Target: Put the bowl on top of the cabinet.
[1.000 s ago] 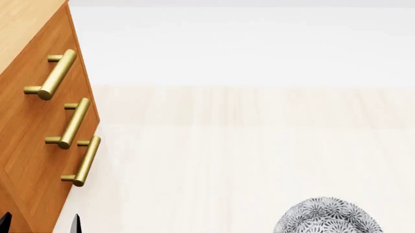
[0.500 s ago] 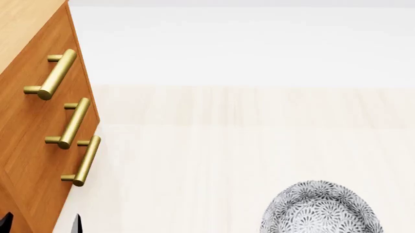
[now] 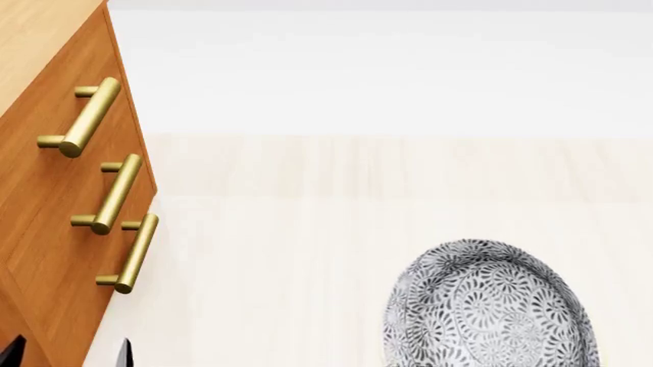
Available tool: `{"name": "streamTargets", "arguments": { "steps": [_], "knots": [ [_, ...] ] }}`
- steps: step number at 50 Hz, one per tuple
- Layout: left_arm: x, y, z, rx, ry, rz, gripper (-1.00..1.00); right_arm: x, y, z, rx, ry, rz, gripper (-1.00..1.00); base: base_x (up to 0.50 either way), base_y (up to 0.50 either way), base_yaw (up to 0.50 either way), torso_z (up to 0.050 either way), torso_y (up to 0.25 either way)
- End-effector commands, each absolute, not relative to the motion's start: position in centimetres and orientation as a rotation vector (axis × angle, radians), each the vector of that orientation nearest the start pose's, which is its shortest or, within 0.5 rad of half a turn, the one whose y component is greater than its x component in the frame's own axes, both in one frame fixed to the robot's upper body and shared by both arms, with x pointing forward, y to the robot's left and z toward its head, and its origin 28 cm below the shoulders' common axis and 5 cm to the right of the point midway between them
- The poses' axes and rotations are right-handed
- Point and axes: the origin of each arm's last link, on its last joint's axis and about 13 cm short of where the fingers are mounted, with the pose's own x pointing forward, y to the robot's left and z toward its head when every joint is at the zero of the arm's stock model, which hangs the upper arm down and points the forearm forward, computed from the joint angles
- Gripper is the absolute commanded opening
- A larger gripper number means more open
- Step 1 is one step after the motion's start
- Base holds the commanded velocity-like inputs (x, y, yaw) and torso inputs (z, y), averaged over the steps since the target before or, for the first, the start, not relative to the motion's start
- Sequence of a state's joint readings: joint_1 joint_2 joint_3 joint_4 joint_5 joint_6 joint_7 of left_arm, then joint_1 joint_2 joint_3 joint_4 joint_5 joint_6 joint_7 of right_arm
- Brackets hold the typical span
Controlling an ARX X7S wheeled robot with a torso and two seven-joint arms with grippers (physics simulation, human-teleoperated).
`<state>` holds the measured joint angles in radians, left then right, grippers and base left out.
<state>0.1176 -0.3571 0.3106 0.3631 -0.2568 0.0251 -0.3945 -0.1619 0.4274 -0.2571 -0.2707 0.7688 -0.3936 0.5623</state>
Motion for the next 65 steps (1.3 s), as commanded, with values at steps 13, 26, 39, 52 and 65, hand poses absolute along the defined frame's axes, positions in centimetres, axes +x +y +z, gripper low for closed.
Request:
{"name": "streamTargets", "arguments": {
  "steps": [13, 26, 39, 52, 65],
  "knots": [
    [17.5, 20.4, 5.5, -0.012, -0.142, -0.017, 1.0, 18.7, -12.6, 10.3, 0.319, -0.26, -0.317, -1.0, 0.0, 0.0, 0.0, 0.0, 0.001],
    [17.5, 20.5, 5.5, -0.012, -0.143, -0.014, 1.0, 20.5, -11.9, 13.4, 0.212, -0.297, -0.263, -1.0, 0.0, 0.0, 0.0, 0.0, 0.0],
    [17.5, 20.5, 5.5, -0.011, -0.143, -0.015, 1.0, 22.9, -11.3, 16.7, 0.105, -0.326, -0.232, -1.0, 0.0, 0.0, 0.0, 0.0, 0.001],
    [17.6, 20.5, 5.5, -0.013, -0.139, -0.017, 1.0, 26.5, -11.0, 19.8, 0.008, -0.326, -0.229, -1.0, 0.0, 0.0, 0.0, 0.0, 0.0],
    [17.7, 20.5, 5.4, -0.011, -0.138, -0.013, 1.0, 29.5, -10.5, 21.7, -0.045, -0.348, -0.198, -1.0, 0.0, 0.0, 0.0, 0.0, 0.001]
  ]
}}
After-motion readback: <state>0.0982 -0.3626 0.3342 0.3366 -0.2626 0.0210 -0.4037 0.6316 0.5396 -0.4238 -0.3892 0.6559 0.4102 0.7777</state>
